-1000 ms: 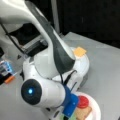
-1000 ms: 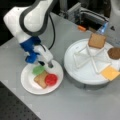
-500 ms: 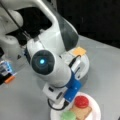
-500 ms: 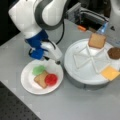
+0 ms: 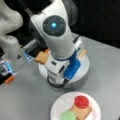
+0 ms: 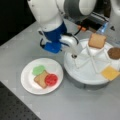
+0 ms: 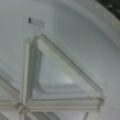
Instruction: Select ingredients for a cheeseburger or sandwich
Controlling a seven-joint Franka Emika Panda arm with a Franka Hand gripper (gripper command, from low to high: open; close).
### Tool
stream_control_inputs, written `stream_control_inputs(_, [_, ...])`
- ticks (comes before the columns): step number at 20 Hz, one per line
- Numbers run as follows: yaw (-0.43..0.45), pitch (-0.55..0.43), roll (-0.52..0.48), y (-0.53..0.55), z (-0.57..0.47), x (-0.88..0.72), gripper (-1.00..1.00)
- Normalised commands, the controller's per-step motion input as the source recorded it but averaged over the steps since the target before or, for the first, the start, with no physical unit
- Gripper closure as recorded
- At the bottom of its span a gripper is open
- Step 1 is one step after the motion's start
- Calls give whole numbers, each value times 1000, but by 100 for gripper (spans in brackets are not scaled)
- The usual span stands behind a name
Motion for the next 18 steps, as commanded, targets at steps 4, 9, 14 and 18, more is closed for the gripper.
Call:
stream_control_inputs(4, [-174, -249, -383, 286, -34, -935, -100])
stream_control_inputs(9, [-56, -208, -293, 302, -48, -599, -100])
stream_control_inputs(14, [-44, -127, -203, 340, -80, -115, -100])
stream_control_inputs(18, [-74, -71, -109, 285, -133, 164, -100])
